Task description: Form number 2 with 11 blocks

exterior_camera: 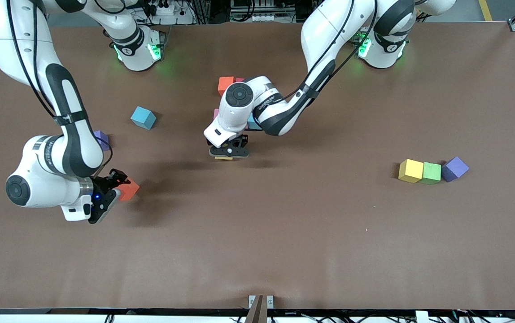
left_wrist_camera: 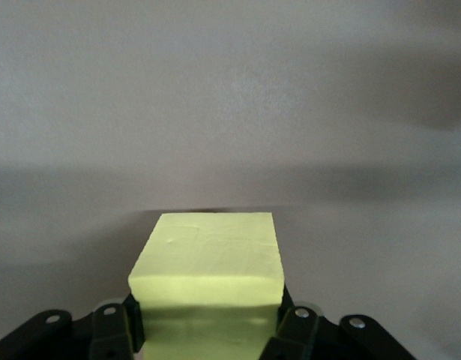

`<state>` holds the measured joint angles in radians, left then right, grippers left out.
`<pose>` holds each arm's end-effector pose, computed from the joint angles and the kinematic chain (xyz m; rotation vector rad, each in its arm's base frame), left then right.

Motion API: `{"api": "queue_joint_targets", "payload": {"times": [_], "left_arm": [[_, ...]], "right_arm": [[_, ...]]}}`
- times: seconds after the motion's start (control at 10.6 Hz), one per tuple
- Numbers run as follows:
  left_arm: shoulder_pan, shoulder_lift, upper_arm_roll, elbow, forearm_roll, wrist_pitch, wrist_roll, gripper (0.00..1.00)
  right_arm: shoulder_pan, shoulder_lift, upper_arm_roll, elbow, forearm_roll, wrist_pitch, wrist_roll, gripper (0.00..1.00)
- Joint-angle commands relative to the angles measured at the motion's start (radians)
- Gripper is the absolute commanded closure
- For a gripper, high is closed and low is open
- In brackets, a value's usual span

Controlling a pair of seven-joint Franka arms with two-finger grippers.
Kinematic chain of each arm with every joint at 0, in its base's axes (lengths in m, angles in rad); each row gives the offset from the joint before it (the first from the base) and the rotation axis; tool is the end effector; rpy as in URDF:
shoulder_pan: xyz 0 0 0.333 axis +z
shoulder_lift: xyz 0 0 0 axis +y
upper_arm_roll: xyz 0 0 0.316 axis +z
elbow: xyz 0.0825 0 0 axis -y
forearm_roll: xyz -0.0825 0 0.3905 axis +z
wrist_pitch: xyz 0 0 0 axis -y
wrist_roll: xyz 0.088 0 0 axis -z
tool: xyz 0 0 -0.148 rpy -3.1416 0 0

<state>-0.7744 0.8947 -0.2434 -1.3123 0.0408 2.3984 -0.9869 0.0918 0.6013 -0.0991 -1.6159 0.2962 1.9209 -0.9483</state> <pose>0.4447 -0.6390 0.1860 2.8798 0.0731 -0.0137 0.6520 0.0317 0.2140 -2.5928 -1.1069 0.2325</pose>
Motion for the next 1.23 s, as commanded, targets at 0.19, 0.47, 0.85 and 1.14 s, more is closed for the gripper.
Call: {"api": "queue_joint_targets", "payload": {"times": [0.19,0.47,0.85,1.14], "left_arm": [[-0.026,0.015,0.009,0.03,-0.067,-0.04,-0.027,1.0],[-0.031,0.015,0.012,0.028,-0.058,-0.093,-0.012,1.0],[-0.054,0.012,0.012,0.028,-0.058,-0.111,0.023,1.0],[-0.06,0.015,0.015,0.03,-0.058,-0.111,0.046,1.0]], "right_arm": [[0.111,-0.034,-0.102,-0.018,0.054,-0.034,0.103,0.72],[0.098,-0.029,-0.097,-0.019,0.067,-0.045,0.108,0.72],[0.108,-0.032,-0.097,-0.016,0.066,-0.054,0.106,0.73],[0.091,-0.051,-0.059,-0.01,0.019,-0.062,0.207,0.74]]}}
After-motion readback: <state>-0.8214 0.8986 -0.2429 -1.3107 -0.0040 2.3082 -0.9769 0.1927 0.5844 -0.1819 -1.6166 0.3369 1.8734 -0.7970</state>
